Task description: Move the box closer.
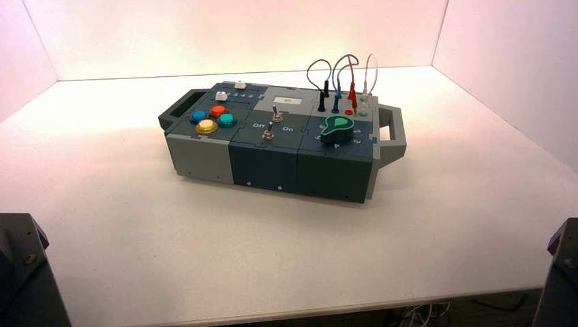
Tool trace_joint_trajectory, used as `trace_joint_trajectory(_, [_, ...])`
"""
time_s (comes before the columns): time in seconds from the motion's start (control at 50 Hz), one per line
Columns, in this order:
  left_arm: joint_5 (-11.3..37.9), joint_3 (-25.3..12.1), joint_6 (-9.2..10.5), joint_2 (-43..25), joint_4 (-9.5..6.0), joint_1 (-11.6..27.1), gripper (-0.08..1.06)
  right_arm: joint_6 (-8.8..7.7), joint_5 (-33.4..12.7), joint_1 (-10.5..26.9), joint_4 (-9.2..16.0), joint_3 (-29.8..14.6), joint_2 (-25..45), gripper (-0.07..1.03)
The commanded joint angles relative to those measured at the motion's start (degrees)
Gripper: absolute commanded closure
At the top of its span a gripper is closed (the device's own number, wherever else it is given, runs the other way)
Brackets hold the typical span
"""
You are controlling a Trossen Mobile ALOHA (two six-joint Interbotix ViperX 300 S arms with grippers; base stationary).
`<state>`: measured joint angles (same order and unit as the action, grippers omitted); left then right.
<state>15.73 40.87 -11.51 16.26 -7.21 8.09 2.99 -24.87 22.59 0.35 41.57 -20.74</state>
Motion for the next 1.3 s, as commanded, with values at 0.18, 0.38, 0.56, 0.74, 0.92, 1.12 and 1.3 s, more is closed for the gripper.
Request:
trace_joint_trajectory(0.18, [0.18,-14.24,-0.44,-17.49,-0.09,2.2,1.01,0.18,-0.09,0.26,0.79,-10.28,13.45,0.98])
trace_joint_trajectory(0.38, [0.79,-22.94,-1.23,-27.95,0.09,4.66,1.01,0.44,-0.18,0.18,0.88,-14.77,20.65,0.98])
trace_joint_trajectory(0.56, [3.87,-30.59,-1.49,-35.86,0.09,6.5,1.01,0.44,-1.05,-0.09,0.88,-18.9,26.81,0.98])
trace_joint_trajectory(0.74, [6.77,-35.77,-1.67,-40.78,0.0,7.56,1.01,0.44,-1.85,-0.09,0.79,-22.94,32.17,0.98])
trace_joint_trajectory(0.92, [7.73,-37.97,-1.93,-43.15,0.0,8.35,1.01,0.44,-2.9,-0.09,0.79,-25.84,36.47,0.98])
trace_joint_trajectory(1.12, [8.88,-39.2,-2.37,-45.7,0.0,8.88,1.01,0.44,-3.08,-0.09,0.88,-27.16,39.9,0.98])
trace_joint_trajectory(1.3, [10.02,-39.02,-2.55,-47.11,0.0,9.58,1.01,0.44,-3.08,-0.09,0.97,-26.98,41.92,0.98])
